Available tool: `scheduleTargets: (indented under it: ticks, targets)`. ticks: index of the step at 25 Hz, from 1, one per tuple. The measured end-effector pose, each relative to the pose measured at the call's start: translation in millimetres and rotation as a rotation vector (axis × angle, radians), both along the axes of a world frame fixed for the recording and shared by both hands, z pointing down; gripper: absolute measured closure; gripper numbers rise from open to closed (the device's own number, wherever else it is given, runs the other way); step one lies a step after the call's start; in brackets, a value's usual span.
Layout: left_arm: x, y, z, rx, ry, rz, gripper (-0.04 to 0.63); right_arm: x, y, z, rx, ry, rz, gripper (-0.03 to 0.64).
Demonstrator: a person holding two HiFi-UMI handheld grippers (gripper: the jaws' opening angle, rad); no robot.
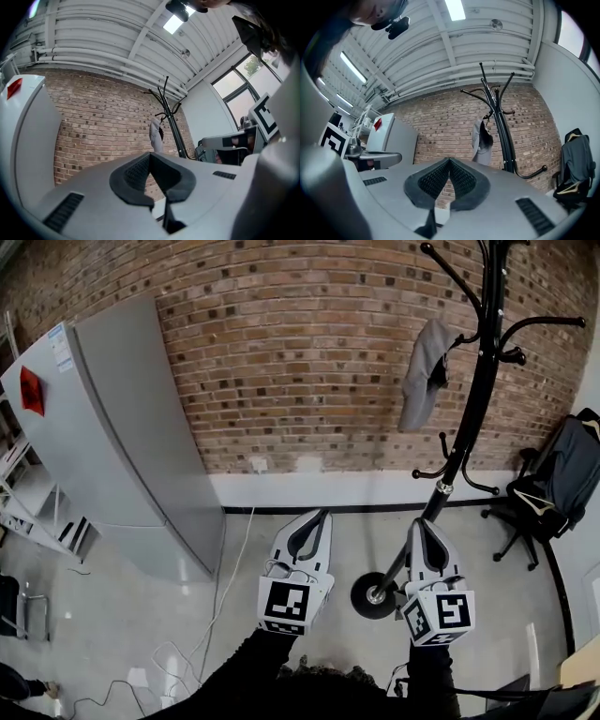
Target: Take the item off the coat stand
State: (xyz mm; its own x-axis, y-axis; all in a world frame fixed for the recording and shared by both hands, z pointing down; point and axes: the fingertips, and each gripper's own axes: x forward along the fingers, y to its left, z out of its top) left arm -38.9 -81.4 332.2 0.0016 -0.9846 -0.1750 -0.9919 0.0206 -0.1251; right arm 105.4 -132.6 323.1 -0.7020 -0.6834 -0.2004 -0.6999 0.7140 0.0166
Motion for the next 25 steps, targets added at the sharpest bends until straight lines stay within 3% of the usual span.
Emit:
scheduleTargets:
  ticks: [6,16,25]
  targets:
    - [-2,-35,2,-0.011,0.014,0.033,0.588,-10,-27,-2,-0.002,0.011,0.002,0.609]
    - [-28,-57,11,-0.029,0.013,0.018,0.588,-25,-57,12,-0.033,0.011,0.014,0.609]
    - [-50,-105,21,-0.035,0.018,0.094,0.588,-55,-90,13,-0.017,0.017,0.047,0.609]
